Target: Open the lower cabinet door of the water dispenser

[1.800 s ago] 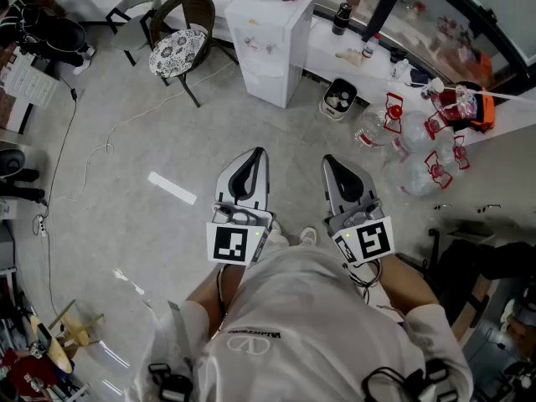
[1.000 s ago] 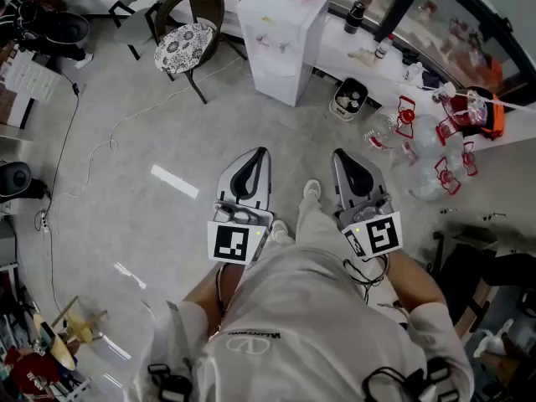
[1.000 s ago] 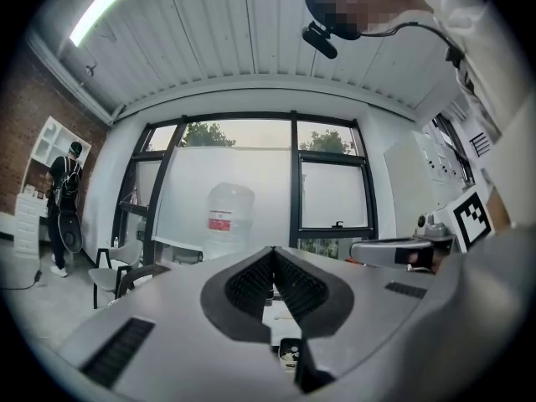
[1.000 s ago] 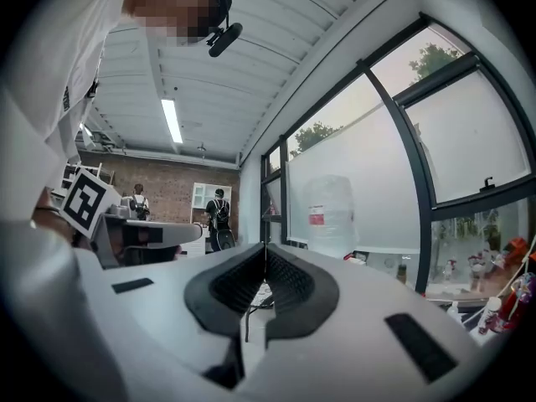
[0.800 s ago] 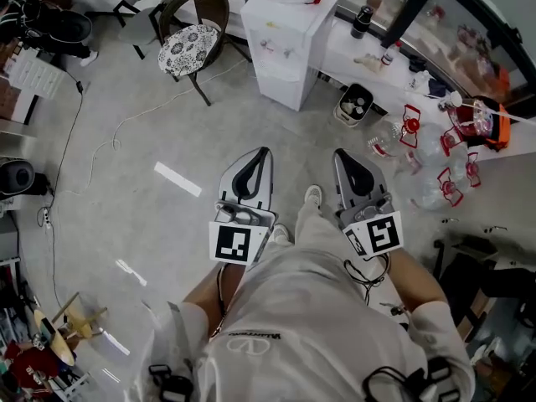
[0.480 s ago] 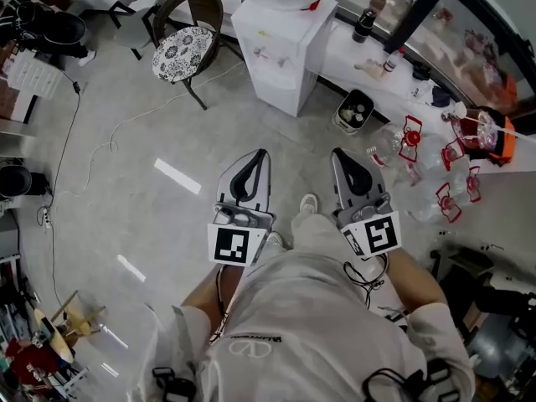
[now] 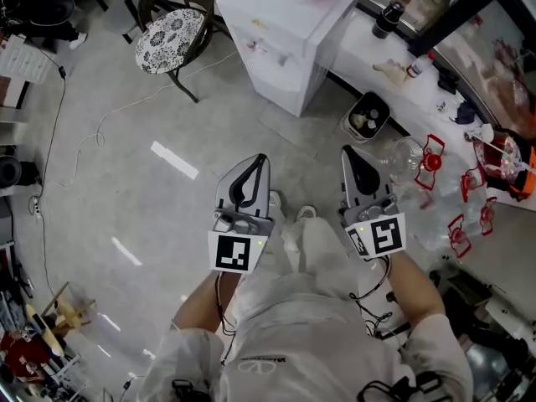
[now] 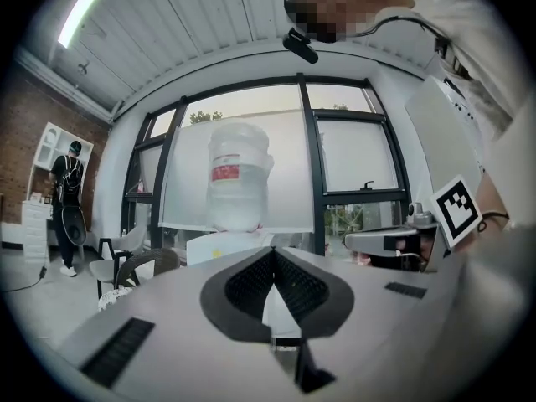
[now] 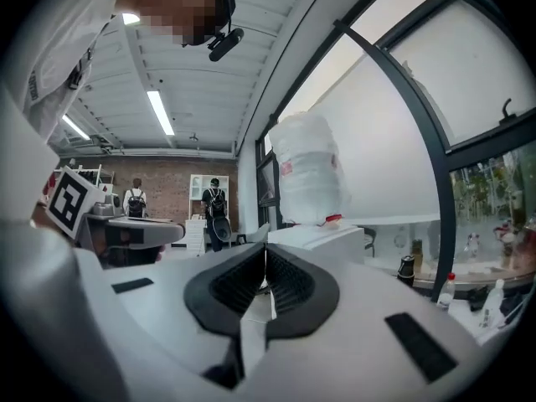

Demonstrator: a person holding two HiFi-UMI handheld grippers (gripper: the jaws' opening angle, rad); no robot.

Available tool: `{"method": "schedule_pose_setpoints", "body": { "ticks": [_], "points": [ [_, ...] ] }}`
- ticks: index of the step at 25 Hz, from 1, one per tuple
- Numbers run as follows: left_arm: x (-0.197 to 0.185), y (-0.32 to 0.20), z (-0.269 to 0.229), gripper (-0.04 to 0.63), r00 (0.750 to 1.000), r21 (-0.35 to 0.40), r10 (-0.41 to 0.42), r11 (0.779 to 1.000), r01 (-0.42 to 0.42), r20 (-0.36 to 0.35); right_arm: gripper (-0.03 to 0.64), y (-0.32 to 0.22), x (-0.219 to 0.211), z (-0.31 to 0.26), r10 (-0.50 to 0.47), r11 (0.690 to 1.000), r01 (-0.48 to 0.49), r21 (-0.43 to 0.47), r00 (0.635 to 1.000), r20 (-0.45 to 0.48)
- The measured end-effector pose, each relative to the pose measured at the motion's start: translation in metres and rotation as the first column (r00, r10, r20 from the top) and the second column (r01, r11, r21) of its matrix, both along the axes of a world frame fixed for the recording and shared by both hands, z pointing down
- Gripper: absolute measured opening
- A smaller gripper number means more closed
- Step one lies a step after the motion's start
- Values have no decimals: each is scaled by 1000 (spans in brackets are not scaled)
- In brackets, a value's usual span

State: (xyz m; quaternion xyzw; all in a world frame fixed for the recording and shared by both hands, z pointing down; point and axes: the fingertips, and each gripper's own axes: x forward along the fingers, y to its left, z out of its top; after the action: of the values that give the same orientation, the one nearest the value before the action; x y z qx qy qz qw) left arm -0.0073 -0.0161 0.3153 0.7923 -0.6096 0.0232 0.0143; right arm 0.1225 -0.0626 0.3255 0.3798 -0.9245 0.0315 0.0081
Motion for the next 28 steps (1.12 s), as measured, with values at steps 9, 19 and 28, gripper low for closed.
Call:
{"method": "schedule_pose_setpoints", "body": {
  "ticks": [9,19,28],
  "points": [
    [-23,-85,197,2,998,30,57,998,-58,17,15,-81,-44,207,15,1000,-16,12,1000,17],
    [-8,-166,386,2,987,44,158,986,-160,37,16,-154,-56,414,19,999,-19,-45,1000,3],
    [12,-214,465,2,974,54,222,973,-224,30,18,-198,-61,502,26,1000,-26,1,999,-19]
  ]
}}
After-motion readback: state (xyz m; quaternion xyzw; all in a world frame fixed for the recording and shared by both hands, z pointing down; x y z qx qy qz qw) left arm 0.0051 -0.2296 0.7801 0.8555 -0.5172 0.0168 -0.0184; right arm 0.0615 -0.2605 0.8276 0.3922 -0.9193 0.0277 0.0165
